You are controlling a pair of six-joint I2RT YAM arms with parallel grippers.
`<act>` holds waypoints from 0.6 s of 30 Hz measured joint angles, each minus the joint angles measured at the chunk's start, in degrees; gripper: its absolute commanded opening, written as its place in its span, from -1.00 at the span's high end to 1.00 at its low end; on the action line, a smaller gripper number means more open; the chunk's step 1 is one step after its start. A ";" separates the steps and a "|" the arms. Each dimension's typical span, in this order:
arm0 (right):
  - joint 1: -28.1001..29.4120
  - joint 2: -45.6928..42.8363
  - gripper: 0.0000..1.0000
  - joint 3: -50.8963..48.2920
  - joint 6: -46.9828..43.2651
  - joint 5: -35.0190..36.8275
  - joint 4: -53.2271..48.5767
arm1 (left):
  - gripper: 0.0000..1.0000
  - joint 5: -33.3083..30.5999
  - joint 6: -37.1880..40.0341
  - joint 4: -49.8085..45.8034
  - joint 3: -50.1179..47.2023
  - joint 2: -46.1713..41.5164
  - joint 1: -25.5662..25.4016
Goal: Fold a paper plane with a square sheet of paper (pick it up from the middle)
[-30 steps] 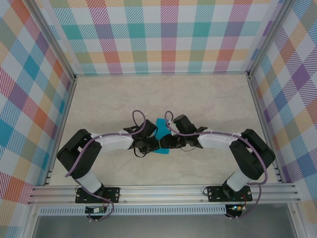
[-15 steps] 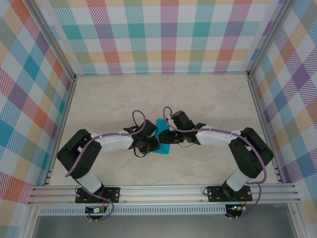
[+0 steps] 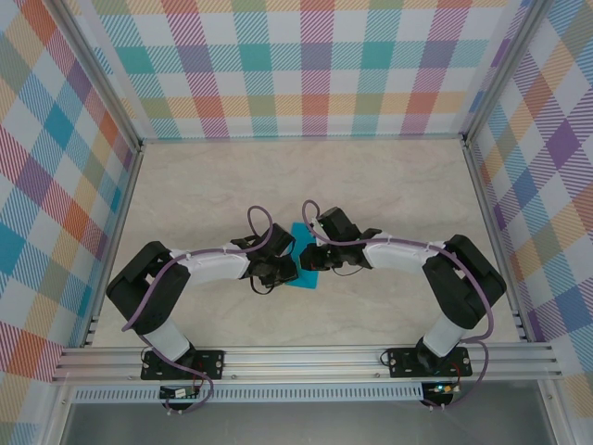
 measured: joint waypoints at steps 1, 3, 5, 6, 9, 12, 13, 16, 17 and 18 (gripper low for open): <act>-0.02 0.11 0.88 0.63 -0.37 0.48 -1.14 | 0.64 0.00 0.00 0.00 0.02 0.00 0.00; -0.02 0.39 0.91 2.12 -1.01 1.66 -2.84 | 0.64 0.00 0.00 0.00 0.02 0.00 0.00; -0.09 0.66 0.91 3.19 -1.38 2.62 -4.02 | 0.64 0.00 0.00 -0.02 0.02 0.00 0.00; -0.15 0.87 0.92 3.58 -1.75 3.17 -4.57 | 0.64 -0.02 0.00 -0.02 0.02 0.00 0.00; -0.83 1.99 0.93 4.15 -2.27 4.35 -5.92 | 0.64 -0.02 -0.02 -0.04 0.00 0.00 0.00; -1.62 3.58 0.93 4.59 -2.43 5.18 -7.26 | 0.64 -0.02 0.00 -0.04 0.00 0.00 0.00; -1.90 4.02 0.93 4.70 -2.45 5.40 -7.58 | 0.64 -0.02 0.00 -0.04 0.02 0.00 0.00; -2.75 5.03 0.93 5.22 -2.60 5.77 -8.61 | 0.64 -0.04 0.00 -0.04 -0.02 0.00 0.00; -2.95 5.31 0.93 5.60 -2.64 5.97 -8.96 | 0.64 -0.04 0.00 -0.04 -0.04 0.00 0.00; -3.13 5.53 0.93 6.01 -2.69 6.12 -9.33 | 0.64 -0.04 0.00 -0.02 -0.07 0.00 0.00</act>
